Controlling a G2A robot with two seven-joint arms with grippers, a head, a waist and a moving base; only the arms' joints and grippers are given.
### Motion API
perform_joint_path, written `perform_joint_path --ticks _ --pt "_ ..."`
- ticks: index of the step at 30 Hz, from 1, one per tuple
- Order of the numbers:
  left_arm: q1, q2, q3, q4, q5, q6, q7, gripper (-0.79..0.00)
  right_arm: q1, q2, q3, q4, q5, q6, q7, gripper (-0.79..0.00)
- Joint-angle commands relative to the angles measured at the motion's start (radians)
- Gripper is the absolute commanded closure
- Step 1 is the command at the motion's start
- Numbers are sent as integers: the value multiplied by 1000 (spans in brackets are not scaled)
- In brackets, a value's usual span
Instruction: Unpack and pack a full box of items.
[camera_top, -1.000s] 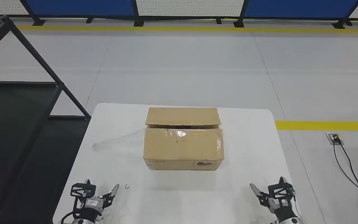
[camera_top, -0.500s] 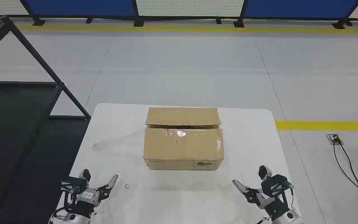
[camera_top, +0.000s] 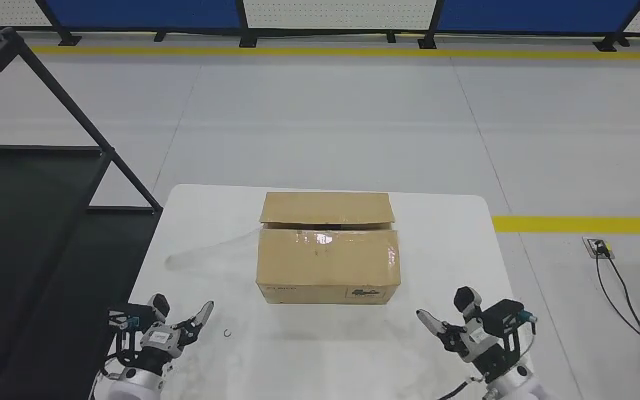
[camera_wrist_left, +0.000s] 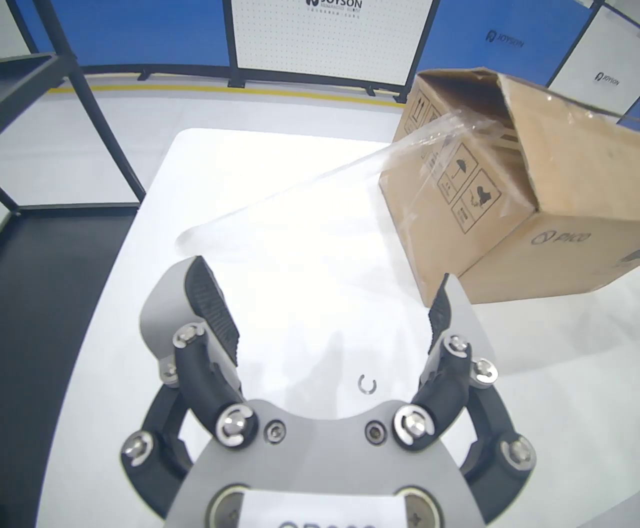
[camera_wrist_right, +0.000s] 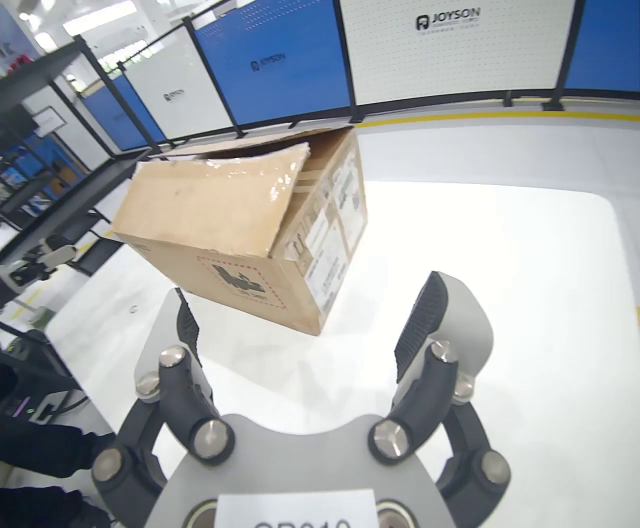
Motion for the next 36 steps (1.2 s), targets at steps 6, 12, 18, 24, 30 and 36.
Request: perform_joint_path --ticks 6,12,18,24,30,36 --pt "-76 -1 14 -20 -22 -13 -36 -785 184 2 -34 129 220 -116 139 -785" --pt "-95 -1 23 -37 9 9 -55 -785 229 3 -41 166 285 -142 191 -785" --pt "-95 -1 23 -37 9 9 -55 -785 229 3 -41 166 285 -142 191 -785" --pt "-127 -2 39 -33 -17 -3 -87 -785 313 -3 -96 249 365 -143 209 -785" --pt "-185 -2 47 -23 -108 -50 -150 -785 453 -6 -137 362 510 -195 311 -785" --pt "-211 0 43 -23 -194 -103 -191 -785 584 -4 -167 502 718 -245 473 -785"
